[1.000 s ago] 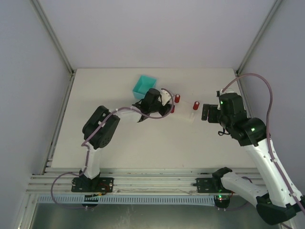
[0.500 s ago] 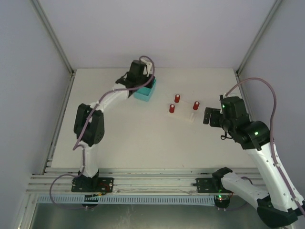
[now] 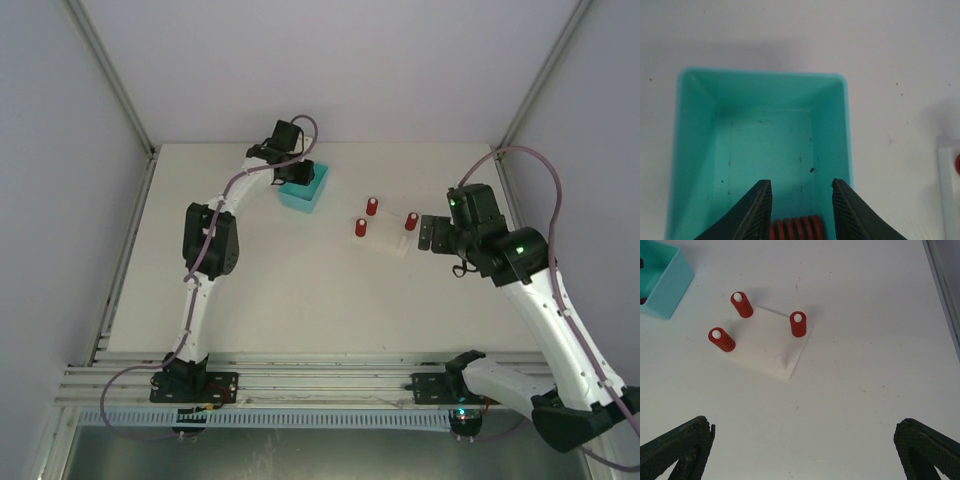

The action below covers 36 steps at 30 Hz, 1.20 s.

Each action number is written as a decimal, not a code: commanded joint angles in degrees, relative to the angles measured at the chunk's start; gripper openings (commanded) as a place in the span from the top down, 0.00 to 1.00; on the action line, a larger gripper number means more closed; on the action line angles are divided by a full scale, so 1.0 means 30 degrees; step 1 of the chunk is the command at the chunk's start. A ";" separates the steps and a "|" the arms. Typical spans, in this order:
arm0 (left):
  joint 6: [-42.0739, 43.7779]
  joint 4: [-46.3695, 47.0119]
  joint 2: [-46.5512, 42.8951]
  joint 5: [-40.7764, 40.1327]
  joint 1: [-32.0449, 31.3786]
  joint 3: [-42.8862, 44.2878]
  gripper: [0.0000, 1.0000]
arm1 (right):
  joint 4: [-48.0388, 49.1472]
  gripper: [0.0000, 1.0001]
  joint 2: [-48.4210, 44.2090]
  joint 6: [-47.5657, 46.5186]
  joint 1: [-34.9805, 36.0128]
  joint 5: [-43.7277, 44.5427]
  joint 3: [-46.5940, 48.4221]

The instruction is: Install the large spring

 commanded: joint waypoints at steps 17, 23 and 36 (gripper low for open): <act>0.1628 -0.0575 0.0465 -0.3250 0.0793 0.0970 0.53 | 0.0376 0.01 0.3151 -0.0126 -0.0042 -0.0893 0.1898; 0.1775 -0.0017 0.0600 -0.3786 0.0848 -0.0167 0.56 | 0.0369 0.01 0.3155 -0.0075 -0.0028 -0.0755 0.1911; 0.0347 0.0395 0.0767 -0.3043 0.0874 -0.1732 0.74 | 0.0384 0.01 0.3176 -0.0087 -0.0047 -0.0515 0.1892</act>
